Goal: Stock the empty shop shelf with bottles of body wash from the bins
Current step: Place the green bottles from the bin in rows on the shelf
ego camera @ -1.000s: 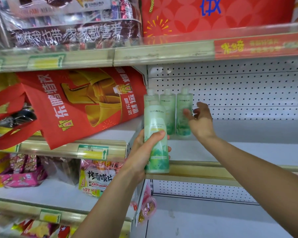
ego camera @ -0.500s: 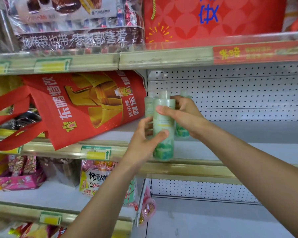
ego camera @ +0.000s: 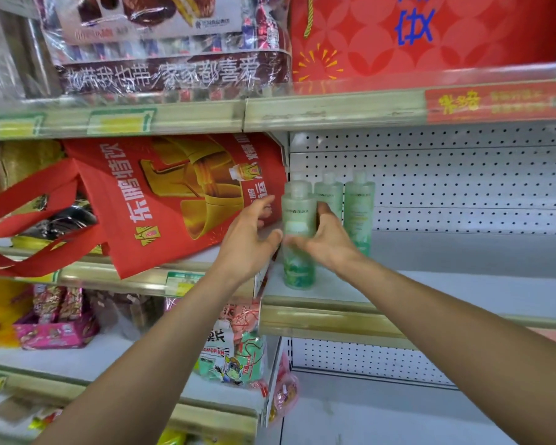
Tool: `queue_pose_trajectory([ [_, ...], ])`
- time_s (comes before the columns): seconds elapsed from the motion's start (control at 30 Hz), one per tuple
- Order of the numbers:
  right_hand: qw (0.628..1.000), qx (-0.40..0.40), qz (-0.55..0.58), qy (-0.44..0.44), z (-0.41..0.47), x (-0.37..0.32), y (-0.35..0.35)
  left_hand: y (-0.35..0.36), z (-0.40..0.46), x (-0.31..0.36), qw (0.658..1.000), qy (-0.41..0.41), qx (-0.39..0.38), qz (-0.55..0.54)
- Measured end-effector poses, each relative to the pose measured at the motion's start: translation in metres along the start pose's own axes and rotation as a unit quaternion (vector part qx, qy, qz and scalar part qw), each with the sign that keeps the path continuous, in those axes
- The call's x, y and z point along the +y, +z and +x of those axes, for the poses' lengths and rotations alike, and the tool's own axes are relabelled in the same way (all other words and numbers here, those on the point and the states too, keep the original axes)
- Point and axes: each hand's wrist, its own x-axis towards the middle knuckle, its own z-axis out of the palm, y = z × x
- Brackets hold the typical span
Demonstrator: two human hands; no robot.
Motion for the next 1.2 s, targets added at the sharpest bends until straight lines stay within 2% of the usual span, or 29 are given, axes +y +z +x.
queue_pose_trajectory([
  [0.13,0.998,-0.01,-0.038,0.049,-0.024,0.033,0.013,-0.009,0.013,0.009,0.998,0.056,-0.004,0.015],
  [0.3,0.996,-0.008,-0.077,0.037,-0.018,0.04,0.016,0.003,0.029,0.018,0.991,0.08,-0.017,0.109],
  [0.47,0.995,-0.006,-0.1,0.022,-0.008,0.047,0.013,0.015,0.037,0.017,0.992,0.076,-0.001,0.097],
  [0.6,0.996,0.048,-0.066,0.03,-0.001,0.052,-0.013,0.019,0.043,0.01,0.993,0.084,-0.004,0.088],
  [0.73,0.997,0.036,-0.061,0.043,0.003,0.063,-0.024,0.026,0.048,0.002,0.99,0.111,0.007,0.089],
  [0.8,0.991,0.086,-0.098,0.026,0.004,0.069,-0.025,0.029,0.052,-0.003,0.99,0.114,0.007,0.078],
  [0.87,0.976,0.179,-0.126,0.001,0.005,0.071,-0.033,0.031,0.055,-0.006,0.991,0.112,0.004,0.078],
  [0.97,0.948,0.297,-0.114,-0.028,0.01,0.076,-0.052,0.033,0.057,-0.008,0.991,0.11,0.003,0.07],
  [1.03,0.96,0.267,-0.09,0.015,0.017,0.08,-0.062,0.034,0.059,-0.01,0.993,0.104,0.003,0.065],
  [1.13,0.98,0.155,-0.015,0.126,0.025,0.081,-0.069,0.034,0.059,-0.01,0.993,0.101,0.001,0.06],
  [1.2,0.981,0.129,-0.022,0.144,0.027,0.083,-0.07,0.034,0.058,-0.01,0.993,0.103,-0.001,0.058],
])
